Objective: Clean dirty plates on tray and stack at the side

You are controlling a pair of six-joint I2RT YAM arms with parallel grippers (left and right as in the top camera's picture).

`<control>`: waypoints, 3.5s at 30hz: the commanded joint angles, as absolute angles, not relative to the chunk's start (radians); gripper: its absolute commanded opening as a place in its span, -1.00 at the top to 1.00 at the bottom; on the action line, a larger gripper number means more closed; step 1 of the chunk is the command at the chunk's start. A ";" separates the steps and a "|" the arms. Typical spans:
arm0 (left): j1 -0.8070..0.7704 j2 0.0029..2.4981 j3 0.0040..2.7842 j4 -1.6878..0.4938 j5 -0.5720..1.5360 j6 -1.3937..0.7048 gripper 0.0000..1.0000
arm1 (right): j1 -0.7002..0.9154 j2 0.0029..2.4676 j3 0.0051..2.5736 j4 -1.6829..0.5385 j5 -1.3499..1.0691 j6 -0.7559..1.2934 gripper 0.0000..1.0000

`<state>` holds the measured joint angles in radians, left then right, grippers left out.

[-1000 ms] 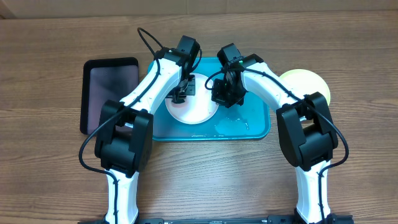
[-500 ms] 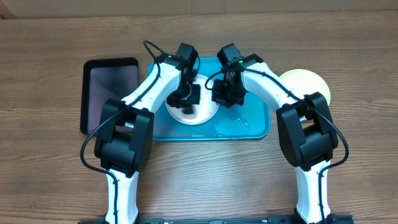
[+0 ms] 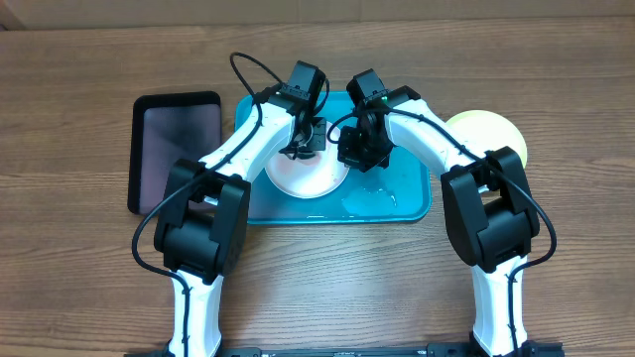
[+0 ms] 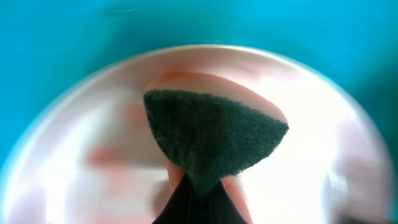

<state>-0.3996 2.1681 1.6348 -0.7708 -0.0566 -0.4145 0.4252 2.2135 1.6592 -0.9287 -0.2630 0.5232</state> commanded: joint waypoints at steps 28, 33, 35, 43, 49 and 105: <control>-0.215 2.188 1.819 -1.169 0.142 -0.461 0.92 | 0.360 2.163 1.646 -0.998 -0.278 0.417 0.93; -0.199 2.188 1.872 -1.198 0.066 -0.439 0.92 | 0.331 2.057 1.646 -1.050 -0.136 0.414 0.93; -0.200 2.188 1.874 -1.183 0.058 -0.426 0.92 | 0.335 2.009 1.646 -1.079 -0.026 0.415 0.93; -0.202 2.188 1.873 -1.147 0.056 -0.427 0.92 | 0.447 1.880 1.646 -1.188 0.499 0.561 0.93; -0.202 2.188 1.873 -1.147 0.055 -0.427 0.92 | 0.556 1.875 1.646 -1.331 0.838 0.781 0.93; -0.231 2.188 1.872 -1.135 0.055 -0.427 0.92 | 0.206 1.874 1.646 -1.193 0.026 0.383 0.93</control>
